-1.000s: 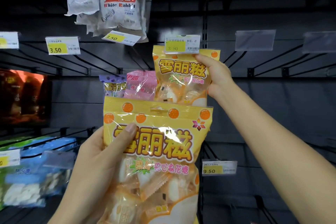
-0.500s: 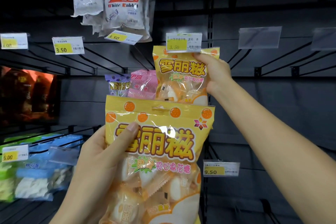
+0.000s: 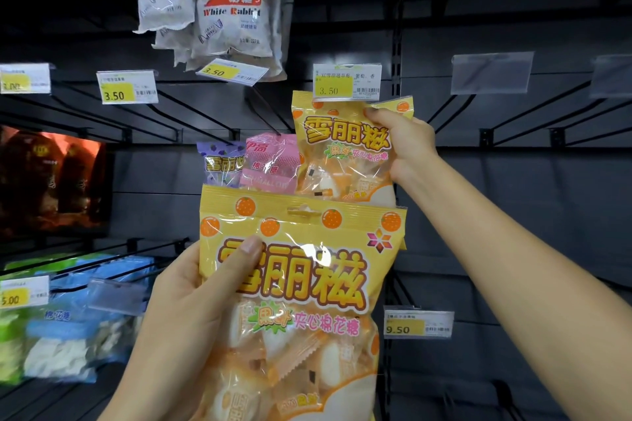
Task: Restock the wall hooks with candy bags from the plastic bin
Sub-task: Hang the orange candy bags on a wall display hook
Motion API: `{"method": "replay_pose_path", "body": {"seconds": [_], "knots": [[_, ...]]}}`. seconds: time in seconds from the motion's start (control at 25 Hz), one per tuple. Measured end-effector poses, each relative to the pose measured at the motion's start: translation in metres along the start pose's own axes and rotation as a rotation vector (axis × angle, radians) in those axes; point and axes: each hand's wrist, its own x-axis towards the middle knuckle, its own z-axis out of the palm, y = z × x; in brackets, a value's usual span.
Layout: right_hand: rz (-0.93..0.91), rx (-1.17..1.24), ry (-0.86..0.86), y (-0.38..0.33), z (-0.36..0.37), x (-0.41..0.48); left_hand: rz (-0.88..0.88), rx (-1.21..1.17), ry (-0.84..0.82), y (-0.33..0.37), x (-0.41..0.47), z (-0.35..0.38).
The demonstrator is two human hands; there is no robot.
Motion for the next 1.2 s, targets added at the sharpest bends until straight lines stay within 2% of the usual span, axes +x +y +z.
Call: {"method": "replay_pose_path", "body": {"seconds": [0.36, 0.52, 0.8, 0.92, 1.08, 1.2], "knots": [[-0.120, 0.036, 0.000, -0.006, 0.008, 0.001, -0.005, -0.002, -0.002, 0.001, 0.003, 0.002], [-0.181, -0.050, 0.018, 0.002, 0.010, 0.001, -0.008, -0.003, 0.008, 0.001, 0.002, 0.003], [-0.187, -0.073, 0.027, 0.013, 0.001, -0.007, 0.004, -0.018, -0.037, 0.009, 0.005, 0.003], [-0.218, -0.082, -0.001, 0.008, -0.002, -0.008, 0.001, -0.106, -0.164, 0.022, 0.023, 0.006], [-0.238, -0.105, -0.025, 0.004, -0.003, -0.009, -0.011, -0.048, -0.455, 0.039, 0.080, 0.012], [-0.235, -0.096, -0.024, 0.004, -0.006, -0.008, 0.011, -0.029, -0.579, 0.049, 0.120, 0.020]]}}
